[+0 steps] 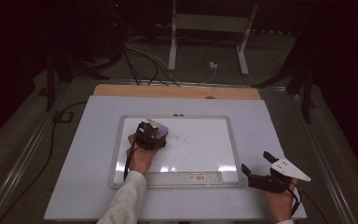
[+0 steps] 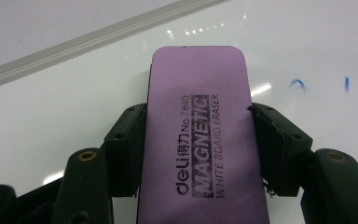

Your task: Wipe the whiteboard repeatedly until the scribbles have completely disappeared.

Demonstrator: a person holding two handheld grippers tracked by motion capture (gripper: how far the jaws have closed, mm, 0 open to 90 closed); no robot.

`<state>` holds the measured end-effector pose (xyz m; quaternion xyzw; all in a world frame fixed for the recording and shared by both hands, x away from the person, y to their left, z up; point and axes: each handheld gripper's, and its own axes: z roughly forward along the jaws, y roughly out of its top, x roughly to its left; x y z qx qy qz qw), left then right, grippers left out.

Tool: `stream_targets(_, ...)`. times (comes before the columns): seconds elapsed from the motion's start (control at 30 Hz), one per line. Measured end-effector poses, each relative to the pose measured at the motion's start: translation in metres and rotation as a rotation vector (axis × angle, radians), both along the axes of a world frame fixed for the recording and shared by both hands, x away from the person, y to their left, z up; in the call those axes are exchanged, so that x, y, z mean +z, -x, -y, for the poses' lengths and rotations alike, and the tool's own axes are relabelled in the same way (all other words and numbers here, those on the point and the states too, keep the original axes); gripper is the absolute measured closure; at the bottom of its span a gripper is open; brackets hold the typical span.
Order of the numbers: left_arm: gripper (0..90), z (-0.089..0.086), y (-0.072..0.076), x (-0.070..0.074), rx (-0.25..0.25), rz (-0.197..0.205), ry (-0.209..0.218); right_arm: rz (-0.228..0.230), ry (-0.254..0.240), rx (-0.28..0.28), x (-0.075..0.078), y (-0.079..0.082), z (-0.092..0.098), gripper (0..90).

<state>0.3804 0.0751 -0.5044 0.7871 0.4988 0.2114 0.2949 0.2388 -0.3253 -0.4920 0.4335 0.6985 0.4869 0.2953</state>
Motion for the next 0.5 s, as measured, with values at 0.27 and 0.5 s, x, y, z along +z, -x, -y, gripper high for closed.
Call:
stream_targets(0.27, 41.6, 0.030, 0.001, 0.002, -0.081, -0.001, -0.027, 0.001, 0.001, 0.003, 0.000, 0.000, -0.001, 0.7)
stream_targets(0.5, 41.6, 0.065, 0.017, 0.002, -0.228, -0.001, -0.012, 0.002, 0.001, 0.006, 0.000, 0.000, -0.001, 0.7)
